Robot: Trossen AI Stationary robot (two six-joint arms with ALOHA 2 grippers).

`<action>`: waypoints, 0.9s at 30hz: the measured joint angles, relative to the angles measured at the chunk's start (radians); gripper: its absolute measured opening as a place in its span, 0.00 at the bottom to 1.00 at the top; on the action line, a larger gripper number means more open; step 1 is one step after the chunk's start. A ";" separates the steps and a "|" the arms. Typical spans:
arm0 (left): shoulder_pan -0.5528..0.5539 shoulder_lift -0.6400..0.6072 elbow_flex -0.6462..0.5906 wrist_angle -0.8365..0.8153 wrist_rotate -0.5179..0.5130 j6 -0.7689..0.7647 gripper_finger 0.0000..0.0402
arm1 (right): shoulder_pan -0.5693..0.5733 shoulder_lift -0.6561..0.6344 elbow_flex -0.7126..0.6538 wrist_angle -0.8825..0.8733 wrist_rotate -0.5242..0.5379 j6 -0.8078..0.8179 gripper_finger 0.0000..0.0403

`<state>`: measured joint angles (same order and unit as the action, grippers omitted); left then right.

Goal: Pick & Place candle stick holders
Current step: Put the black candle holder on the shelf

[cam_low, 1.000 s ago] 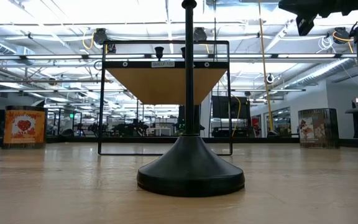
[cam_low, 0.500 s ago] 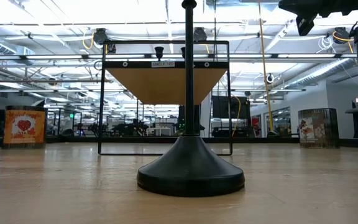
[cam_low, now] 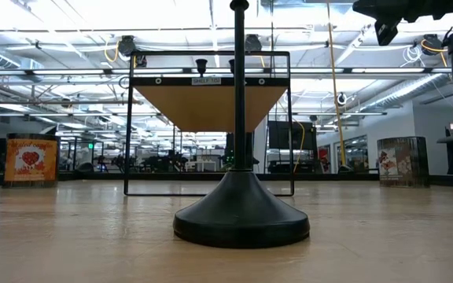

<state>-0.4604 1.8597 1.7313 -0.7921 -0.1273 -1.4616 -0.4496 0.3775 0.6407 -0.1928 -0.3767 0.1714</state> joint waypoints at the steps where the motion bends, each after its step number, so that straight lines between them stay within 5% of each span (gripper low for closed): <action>1: 0.000 0.003 0.000 0.000 0.017 -0.003 0.73 | 0.000 0.000 0.000 0.000 0.000 0.000 0.00; 27: 0.002 0.077 -0.001 -0.038 0.096 -0.034 0.73 | 0.000 0.000 0.000 -0.009 0.000 0.000 0.00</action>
<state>-0.4585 1.9364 1.7300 -0.8306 -0.0311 -1.4960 -0.4496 0.3779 0.6411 -0.2020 -0.3763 0.1711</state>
